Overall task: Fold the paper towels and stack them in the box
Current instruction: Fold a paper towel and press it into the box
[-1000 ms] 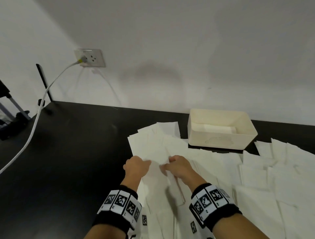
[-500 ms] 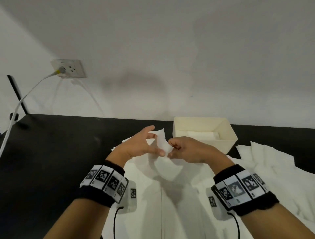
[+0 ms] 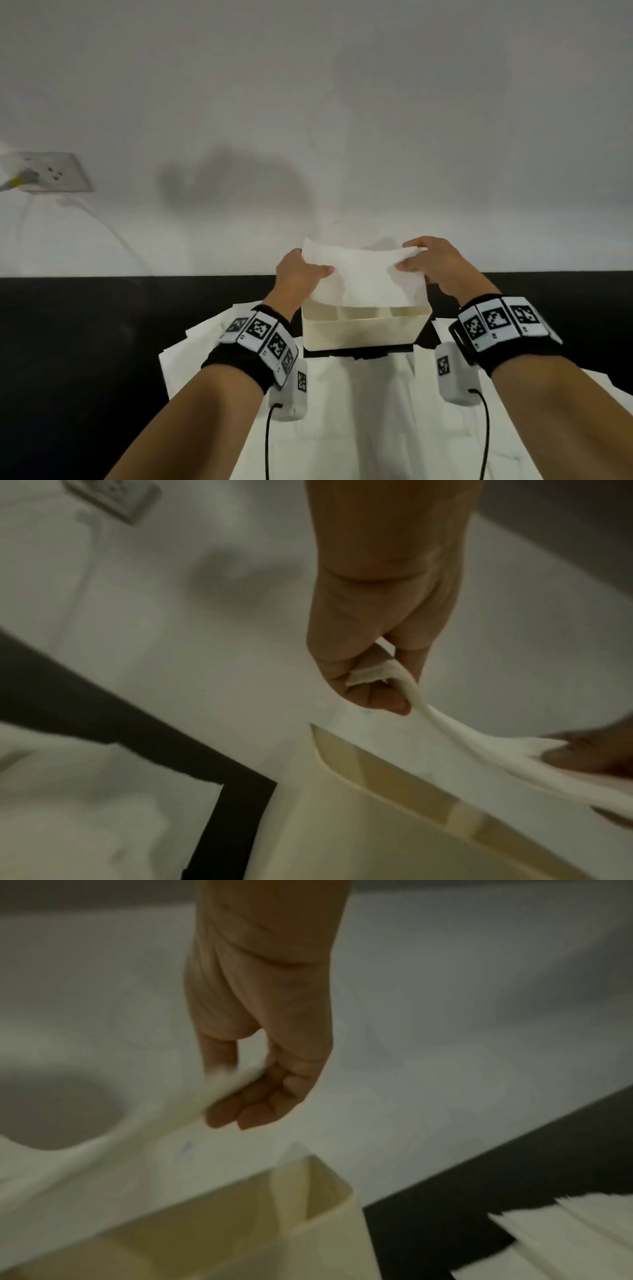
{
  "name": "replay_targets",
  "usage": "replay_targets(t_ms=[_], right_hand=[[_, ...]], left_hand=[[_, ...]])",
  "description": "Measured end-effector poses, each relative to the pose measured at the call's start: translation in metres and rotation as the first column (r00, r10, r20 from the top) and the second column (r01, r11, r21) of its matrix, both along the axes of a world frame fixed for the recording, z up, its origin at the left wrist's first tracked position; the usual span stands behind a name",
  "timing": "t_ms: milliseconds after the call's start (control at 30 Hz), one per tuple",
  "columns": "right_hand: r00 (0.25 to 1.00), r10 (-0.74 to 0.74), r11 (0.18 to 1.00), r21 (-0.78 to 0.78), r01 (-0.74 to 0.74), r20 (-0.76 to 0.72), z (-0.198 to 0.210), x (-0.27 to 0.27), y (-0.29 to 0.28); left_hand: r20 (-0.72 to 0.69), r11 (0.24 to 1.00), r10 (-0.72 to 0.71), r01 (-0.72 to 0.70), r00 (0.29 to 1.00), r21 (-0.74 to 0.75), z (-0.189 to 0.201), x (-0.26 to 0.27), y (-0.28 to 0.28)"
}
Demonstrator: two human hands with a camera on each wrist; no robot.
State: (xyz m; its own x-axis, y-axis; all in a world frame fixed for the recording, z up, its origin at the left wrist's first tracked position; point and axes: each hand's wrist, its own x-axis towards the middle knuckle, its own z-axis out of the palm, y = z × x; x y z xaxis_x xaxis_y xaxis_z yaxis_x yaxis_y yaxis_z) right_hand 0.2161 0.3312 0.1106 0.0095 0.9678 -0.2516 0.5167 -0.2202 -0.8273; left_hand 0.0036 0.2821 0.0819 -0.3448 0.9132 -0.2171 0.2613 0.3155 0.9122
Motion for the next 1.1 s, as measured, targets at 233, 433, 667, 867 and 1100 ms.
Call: replay_targets(t_ms=[233,433,667,867,1100], right_hand=[[0.873,0.054,0.989,0.094,-0.113,0.484,-0.049,-0.016,0.022],[0.572,0.237,0.945,-0.050,-0.323,0.785,-0.064,-0.034,0.020],[0.484,0.308,0.930,-0.151,-0.336,0.819,-0.082,-0.036,0.023],[0.462,0.355,0.925,-0.233,-0.301,0.813,-0.084,-0.040,0.024],[0.599,0.247,0.968,-0.167,-0.186,0.762,-0.086,-0.040,0.026]], left_hand=[[-0.696,0.951,-0.310,0.212,0.648,-0.226,-0.027,0.029,0.018],[-0.767,0.813,-0.579,0.258,0.276,-0.521,-0.052,0.033,0.022],[-0.765,0.820,-0.572,0.224,0.296,-0.527,-0.059,0.035,0.027],[-0.755,0.805,-0.591,0.253,0.284,-0.536,-0.067,0.033,0.026],[-0.789,0.741,-0.614,0.322,-0.027,-0.589,-0.070,0.032,0.031]])
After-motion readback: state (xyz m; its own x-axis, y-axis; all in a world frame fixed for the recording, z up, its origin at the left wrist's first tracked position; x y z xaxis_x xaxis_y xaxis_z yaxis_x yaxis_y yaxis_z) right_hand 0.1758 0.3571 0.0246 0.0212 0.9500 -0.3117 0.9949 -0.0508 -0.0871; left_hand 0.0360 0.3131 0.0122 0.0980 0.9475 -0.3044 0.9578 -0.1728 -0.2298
